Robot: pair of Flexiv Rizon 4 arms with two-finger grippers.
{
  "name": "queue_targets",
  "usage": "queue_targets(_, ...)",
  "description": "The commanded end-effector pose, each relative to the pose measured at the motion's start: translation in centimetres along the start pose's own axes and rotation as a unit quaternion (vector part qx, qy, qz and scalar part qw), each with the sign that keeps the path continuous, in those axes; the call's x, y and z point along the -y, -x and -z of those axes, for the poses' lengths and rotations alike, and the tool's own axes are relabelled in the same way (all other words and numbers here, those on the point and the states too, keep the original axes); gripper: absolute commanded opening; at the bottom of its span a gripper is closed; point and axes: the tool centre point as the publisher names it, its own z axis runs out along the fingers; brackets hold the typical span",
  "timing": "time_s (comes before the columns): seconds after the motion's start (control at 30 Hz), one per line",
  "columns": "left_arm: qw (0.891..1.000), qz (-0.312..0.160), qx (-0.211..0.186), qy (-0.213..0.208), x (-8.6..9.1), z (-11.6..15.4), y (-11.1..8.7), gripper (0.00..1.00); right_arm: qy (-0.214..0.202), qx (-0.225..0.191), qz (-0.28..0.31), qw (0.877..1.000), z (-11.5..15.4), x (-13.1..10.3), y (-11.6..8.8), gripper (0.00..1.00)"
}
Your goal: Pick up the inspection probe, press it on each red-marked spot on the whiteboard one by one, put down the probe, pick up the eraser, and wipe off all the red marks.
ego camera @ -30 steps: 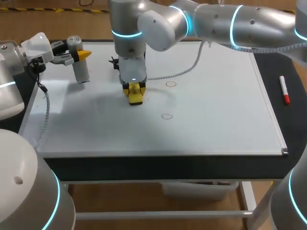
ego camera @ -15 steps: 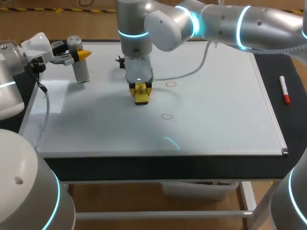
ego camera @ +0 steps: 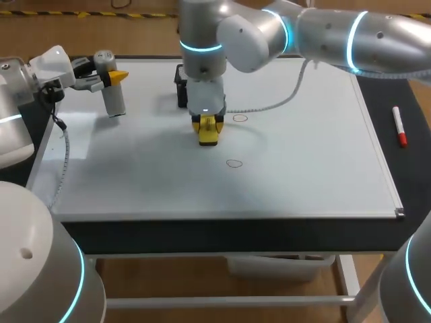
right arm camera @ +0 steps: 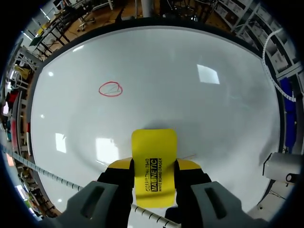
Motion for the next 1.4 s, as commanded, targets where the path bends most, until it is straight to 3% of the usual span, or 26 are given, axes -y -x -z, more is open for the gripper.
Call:
queue_targets(0.03, 1.000, -0.001, 0.002, -0.001, 0.0, -0.1, 0.0, 0.00, -0.011, 0.005, 0.000, 1.000, 2.0, -0.4, -1.0, 0.00)
queue_targets(0.23, 1.000, -0.001, 0.002, -0.001, 0.0, -0.1, 0.0, 0.00, -0.015, 0.018, -0.015, 1.000, 3.7, 0.5, -2.9, 0.00)
queue_targets(0.47, 1.000, -0.001, 0.002, -0.001, 0.0, -0.1, 0.0, 0.00, -0.019, 0.028, -0.064, 0.997, 4.3, 1.8, -6.5, 0.00)
queue_targets(0.77, 1.000, -0.001, 0.002, -0.001, 0.0, -0.1, 0.0, 0.00, -0.028, 0.037, -0.149, 0.988, 5.2, 3.2, -13.0, 0.00)
queue_targets(1.1, 1.000, -0.001, 0.002, -0.001, 0.0, -0.1, 0.0, 0.00, -0.020, 0.045, -0.251, 0.967, 4.8, 4.0, -21.2, 0.00)
queue_targets(1.4, 1.000, -0.001, 0.002, -0.001, 0.0, -0.1, 0.0, 0.00, -0.013, 0.045, -0.314, 0.948, 4.2, 4.2, -26.9, 0.00)
